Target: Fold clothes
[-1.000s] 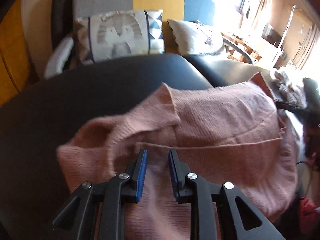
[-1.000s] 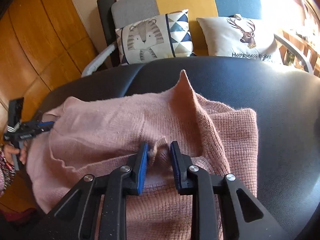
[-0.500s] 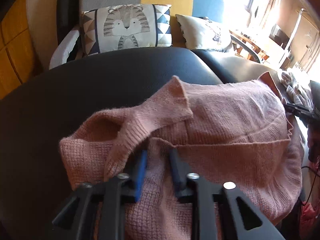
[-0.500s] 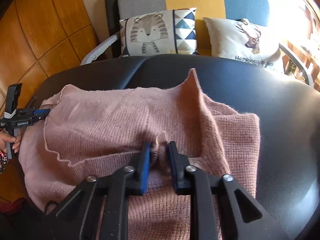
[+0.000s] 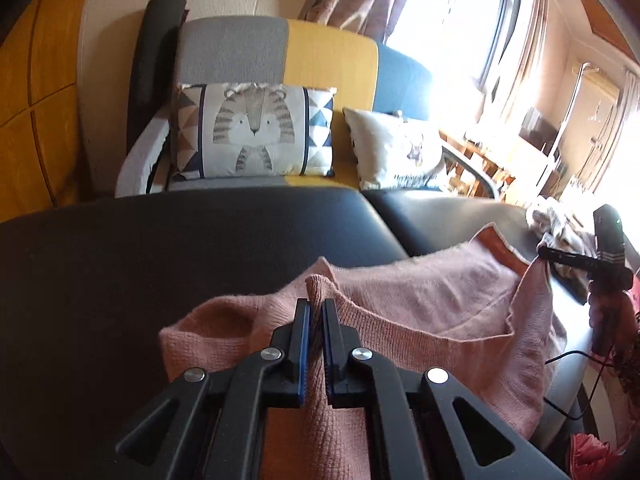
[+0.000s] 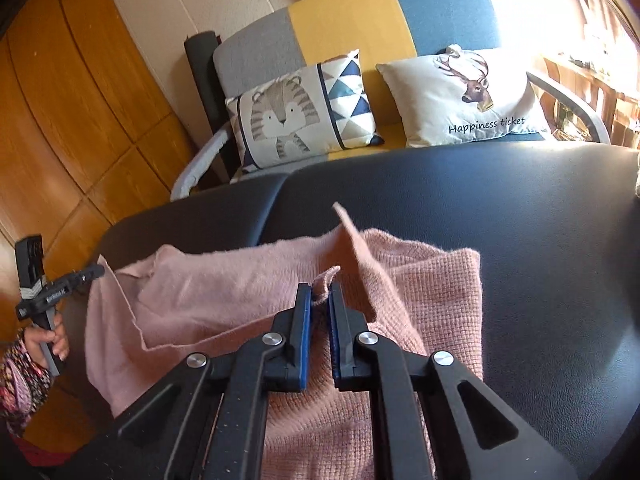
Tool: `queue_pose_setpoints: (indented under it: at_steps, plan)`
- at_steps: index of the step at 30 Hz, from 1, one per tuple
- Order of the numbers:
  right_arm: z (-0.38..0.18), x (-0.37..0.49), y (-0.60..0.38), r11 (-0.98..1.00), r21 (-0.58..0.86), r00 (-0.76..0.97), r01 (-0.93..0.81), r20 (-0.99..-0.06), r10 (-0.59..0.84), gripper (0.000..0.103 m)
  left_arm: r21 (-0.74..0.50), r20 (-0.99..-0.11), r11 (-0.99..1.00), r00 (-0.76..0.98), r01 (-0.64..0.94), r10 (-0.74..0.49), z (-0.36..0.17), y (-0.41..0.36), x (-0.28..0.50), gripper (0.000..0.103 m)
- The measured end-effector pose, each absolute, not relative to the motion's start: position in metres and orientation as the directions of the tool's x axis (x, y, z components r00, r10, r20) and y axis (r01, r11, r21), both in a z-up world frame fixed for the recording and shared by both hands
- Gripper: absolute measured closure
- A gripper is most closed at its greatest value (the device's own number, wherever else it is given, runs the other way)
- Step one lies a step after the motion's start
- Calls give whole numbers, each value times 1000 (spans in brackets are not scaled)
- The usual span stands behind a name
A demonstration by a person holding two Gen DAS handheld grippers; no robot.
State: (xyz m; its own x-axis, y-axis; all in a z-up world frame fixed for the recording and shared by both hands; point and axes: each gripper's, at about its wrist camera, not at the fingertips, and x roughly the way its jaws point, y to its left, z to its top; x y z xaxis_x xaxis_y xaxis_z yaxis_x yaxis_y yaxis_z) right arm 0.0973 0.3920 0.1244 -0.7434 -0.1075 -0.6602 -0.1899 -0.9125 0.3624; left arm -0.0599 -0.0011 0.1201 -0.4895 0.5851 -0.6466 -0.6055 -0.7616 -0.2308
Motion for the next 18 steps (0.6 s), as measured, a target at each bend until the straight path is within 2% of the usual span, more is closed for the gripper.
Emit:
queue_pose_setpoints:
  at_steps: [5,8,10,15,18]
  plan:
    - [131,95,404,-880,410,-784,-240,-616,-74,96,-335,-523,-787,-592,-518,613,127,-36,-62,98]
    - [124,88,416,-850,432,-788,-301,-615,-34,96,-397,-514,-804,-618,-443,594,122,-49,-77,98]
    - [112,79,426,-831,436,-773,-346,-634,-12,96,-382,-549,-831,-624,-406,557,113,-46,-89,98]
    - [75,57,433,-833,363,-695,-417,-718,34,96,-194,-718,-904,-573,-381,395,67,-13,-110,97]
    - [63,53,430,-845,332,-662,-419,-749,34,93,-114,-784,-908,-525,-403,331,45,4,-108,94]
